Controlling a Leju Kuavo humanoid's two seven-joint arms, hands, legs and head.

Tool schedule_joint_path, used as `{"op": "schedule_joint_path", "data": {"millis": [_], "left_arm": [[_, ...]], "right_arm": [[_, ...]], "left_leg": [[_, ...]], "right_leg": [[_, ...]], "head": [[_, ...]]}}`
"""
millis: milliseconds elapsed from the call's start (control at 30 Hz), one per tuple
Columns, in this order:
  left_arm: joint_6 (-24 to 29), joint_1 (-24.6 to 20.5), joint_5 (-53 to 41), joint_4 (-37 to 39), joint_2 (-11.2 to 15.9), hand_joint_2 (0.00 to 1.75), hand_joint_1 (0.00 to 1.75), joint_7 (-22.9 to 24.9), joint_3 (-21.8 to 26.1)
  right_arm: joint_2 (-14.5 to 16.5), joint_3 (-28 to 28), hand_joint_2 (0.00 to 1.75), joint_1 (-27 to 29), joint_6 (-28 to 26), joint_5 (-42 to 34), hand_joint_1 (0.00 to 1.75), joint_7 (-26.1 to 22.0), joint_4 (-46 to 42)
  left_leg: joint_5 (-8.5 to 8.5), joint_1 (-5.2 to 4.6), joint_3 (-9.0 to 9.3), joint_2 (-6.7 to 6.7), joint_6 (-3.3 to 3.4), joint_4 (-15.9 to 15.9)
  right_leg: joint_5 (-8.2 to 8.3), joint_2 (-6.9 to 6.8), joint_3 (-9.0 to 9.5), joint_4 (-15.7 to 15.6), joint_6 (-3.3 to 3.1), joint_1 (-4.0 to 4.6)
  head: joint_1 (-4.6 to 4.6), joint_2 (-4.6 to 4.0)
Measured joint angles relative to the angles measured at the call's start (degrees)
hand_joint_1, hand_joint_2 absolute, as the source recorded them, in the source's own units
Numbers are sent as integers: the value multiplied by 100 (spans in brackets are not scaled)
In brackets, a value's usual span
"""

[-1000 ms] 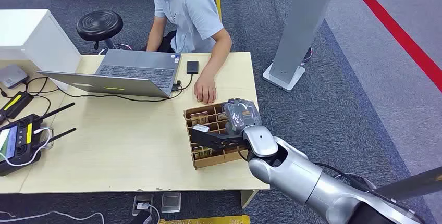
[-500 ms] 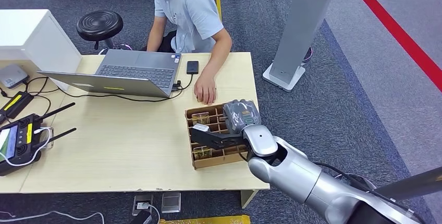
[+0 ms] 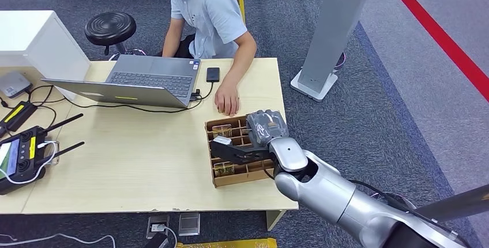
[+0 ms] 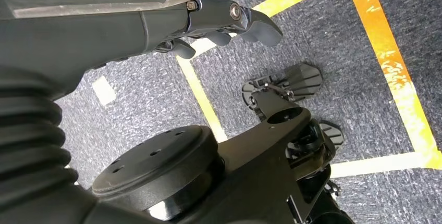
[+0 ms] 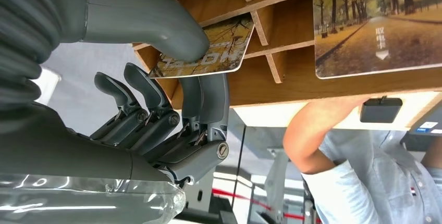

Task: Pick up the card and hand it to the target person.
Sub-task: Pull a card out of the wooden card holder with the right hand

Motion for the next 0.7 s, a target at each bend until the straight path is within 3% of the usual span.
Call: {"op": "schedule_joint_path", "data": {"millis": [467,700], "left_arm": [[-16,97,81,0,1,175,0,-19,5],[-45,95,72,0,-5,175,0,-52,7]], "right_arm": [[-285,-629,175,-270,-115,-794,164,301,-877],[-283,-779,175,-275,-338,-470,164,-107,-1068]], "left_leg": [[0,0,1,1,0,1],[0,0,-1,1,0,1]], "right_leg": [[0,1,-1,0,0,0],[0,1,-1,0,0,0]], "head": [[3,0],[-1,0]]}}
